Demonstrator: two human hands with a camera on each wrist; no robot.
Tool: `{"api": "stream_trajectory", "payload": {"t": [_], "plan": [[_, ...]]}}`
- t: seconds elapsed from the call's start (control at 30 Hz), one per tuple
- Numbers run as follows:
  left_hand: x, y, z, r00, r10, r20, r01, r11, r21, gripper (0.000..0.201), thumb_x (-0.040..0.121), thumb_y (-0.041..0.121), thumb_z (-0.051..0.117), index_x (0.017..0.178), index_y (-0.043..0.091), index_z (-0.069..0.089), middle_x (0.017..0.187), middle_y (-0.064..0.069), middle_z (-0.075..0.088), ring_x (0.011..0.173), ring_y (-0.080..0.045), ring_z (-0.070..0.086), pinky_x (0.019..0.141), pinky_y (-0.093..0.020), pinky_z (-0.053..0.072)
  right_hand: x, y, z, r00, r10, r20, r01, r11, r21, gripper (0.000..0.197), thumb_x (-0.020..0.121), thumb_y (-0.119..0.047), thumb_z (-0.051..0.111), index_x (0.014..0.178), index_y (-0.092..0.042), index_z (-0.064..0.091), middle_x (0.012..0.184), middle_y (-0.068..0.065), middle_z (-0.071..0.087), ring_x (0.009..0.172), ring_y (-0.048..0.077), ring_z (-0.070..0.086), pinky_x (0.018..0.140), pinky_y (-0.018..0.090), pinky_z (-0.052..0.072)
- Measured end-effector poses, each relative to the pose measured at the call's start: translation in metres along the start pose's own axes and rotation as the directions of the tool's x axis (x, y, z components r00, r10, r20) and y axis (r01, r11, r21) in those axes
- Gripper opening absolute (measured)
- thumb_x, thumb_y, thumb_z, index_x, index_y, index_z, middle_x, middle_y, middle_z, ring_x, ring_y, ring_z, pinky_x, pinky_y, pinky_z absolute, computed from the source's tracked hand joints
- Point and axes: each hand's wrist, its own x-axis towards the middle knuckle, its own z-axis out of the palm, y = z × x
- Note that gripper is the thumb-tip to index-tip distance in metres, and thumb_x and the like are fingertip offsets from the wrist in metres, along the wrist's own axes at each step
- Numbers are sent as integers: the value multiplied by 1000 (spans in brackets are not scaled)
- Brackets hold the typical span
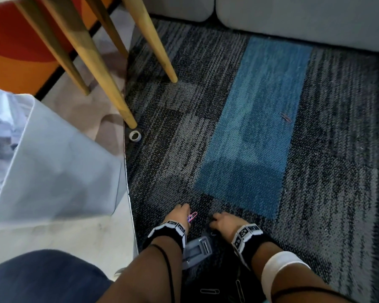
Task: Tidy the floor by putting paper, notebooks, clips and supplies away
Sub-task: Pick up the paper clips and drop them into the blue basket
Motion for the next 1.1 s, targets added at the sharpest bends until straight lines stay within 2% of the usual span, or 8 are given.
{"api": "stream_trajectory", "payload": {"t": [0.27, 0.47, 0.57, 0.67, 0.8, 0.93, 1.0, 1.1], "plan": [[1, 7, -1, 997, -25, 69, 18, 995, 98, 45, 89, 2, 53, 132, 4, 39, 138, -17, 39, 126, -34, 45, 105, -40, 40, 12, -8, -2, 999, 42, 12, -42, 997, 66, 31, 93, -10, 39, 120, -3, 52, 122, 23, 56, 113, 36, 57, 99, 43, 46], [0, 8, -9, 995, -37, 94, 34, 999, 33, 57, 85, -3, 55, 136, 5, 33, 131, -20, 51, 119, -36, 52, 99, -44, 45, 13, -4, -14, 990, 137, -33, -129, 976, 176, 31, 91, -12, 44, 118, -5, 59, 122, 20, 61, 114, 33, 58, 99, 38, 46], [2, 12, -20, 998, -20, 66, 20, 1000, -14, 57, 83, 1, 60, 135, 10, 39, 129, -18, 53, 119, -35, 52, 96, -42, 46, 13, 5, -32, 969, 218, -120, -179, 945, 274, 25, 87, -14, 51, 111, -9, 60, 118, 16, 63, 112, 31, 58, 94, 33, 44], [3, 21, -37, 997, -22, -73, 11, 989, -148, 36, 87, 10, 56, 123, 16, 52, 120, -15, 62, 113, -32, 58, 93, -36, 47, 11, 13, -55, 922, 297, -248, -186, 902, 388, 24, 85, -13, 51, 106, -12, 61, 111, 13, 66, 108, 28, 60, 89, 29, 45], [7, 40, -80, 968, -30, -250, -67, 926, -372, 27, 86, 16, 58, 112, 19, 61, 110, -11, 68, 106, -28, 62, 86, -28, 48, 4, 22, -92, 849, 363, -383, -129, 847, 516, 35, 82, -6, 52, 113, -20, 62, 95, 7, 68, 95, 23, 64, 83, 25, 46], [3, 58, -147, 918, 10, -396, -203, 870, -450, 12, 84, 16, 64, 94, 23, 62, 91, -8, 67, 95, -25, 63, 80, -25, 46, -6, 27, -141, 776, 407, -481, -70, 814, 576, 32, 78, -3, 55, 93, -29, 66, 76, -3, 56, 74, 15, 55, 78, 24, 50], [2, 60, -179, 892, 10, -451, -255, 836, -486, 17, 83, 17, 66, 75, 26, 54, 76, 0, 58, 82, -22, 59, 78, -25, 46, -13, 28, -168, 739, 411, -535, -20, 806, 591, 32, 78, 0, 53, 85, -31, 61, 67, -7, 54, 69, 15, 55, 72, 23, 48], [-6, 60, -224, 840, 16, -543, -341, 794, -503, 26, 80, 16, 68, 66, 28, 51, 64, 7, 52, 74, -19, 54, 74, -26, 48, -26, 24, -214, 677, 400, -618, 53, 811, 583, 30, 79, 0, 55, 83, -29, 59, 63, -11, 52, 60, 12, 52, 62, 21, 46]]}}
